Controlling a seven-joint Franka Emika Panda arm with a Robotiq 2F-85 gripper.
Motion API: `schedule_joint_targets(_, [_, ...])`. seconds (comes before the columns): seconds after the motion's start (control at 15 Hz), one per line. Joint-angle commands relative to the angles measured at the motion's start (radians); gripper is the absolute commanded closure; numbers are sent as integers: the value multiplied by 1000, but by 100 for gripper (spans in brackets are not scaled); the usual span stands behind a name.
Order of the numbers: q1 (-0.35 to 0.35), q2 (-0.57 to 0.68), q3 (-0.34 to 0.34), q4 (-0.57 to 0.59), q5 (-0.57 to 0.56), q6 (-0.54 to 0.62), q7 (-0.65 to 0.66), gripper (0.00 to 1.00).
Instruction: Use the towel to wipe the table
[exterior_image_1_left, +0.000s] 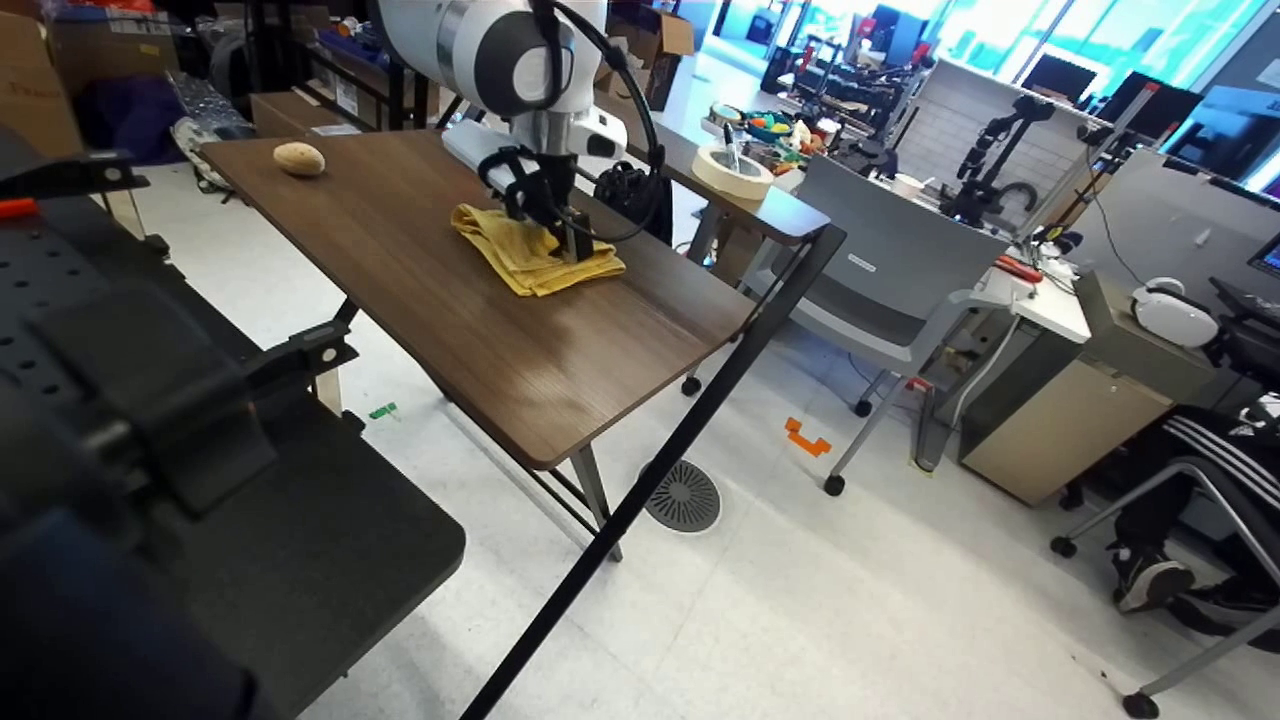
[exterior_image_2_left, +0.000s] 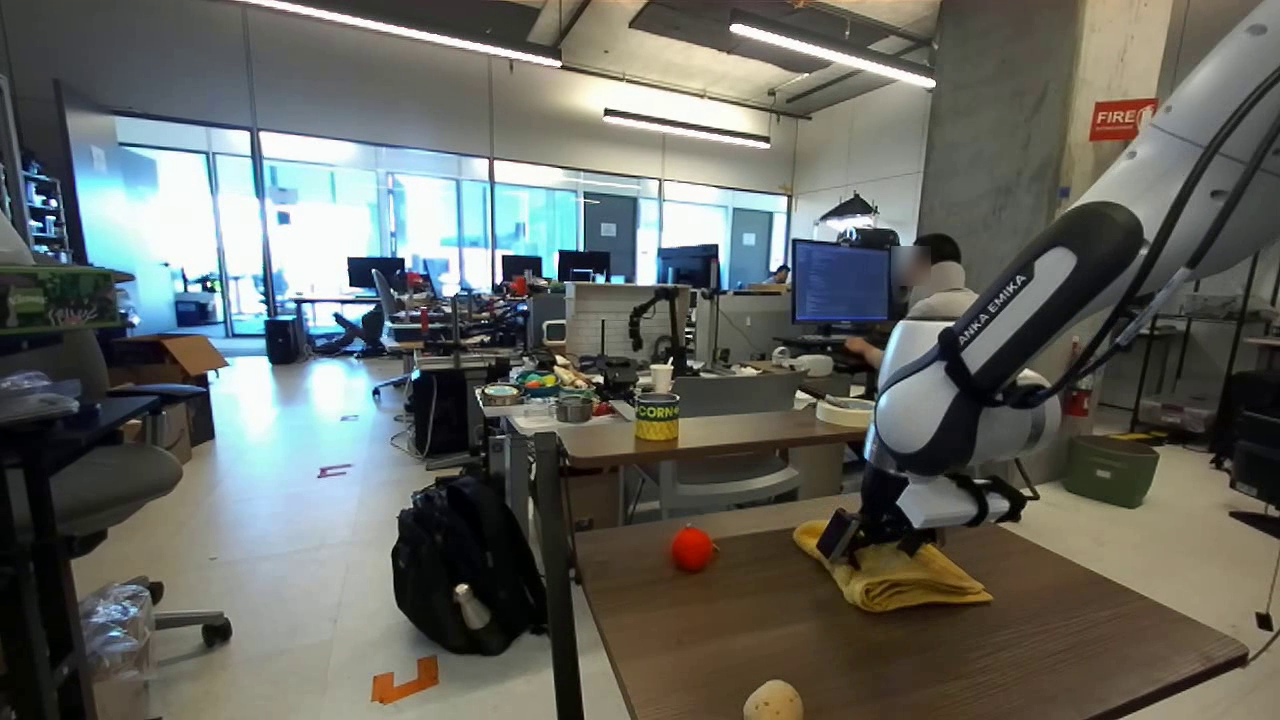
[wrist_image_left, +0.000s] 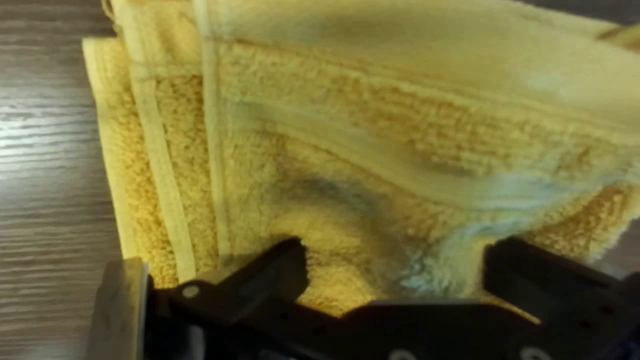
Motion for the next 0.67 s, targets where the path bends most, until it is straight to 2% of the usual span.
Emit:
schedule_joint_targets(0.0, [5, -20, 8, -31, -8, 12, -17, 0])
schedule_joint_targets(0.4, [2, -85, 17, -116, -18, 39, -54, 0])
schedule_joint_targets(0.6, [-110, -148, 124, -188, 35, 84, -142, 0])
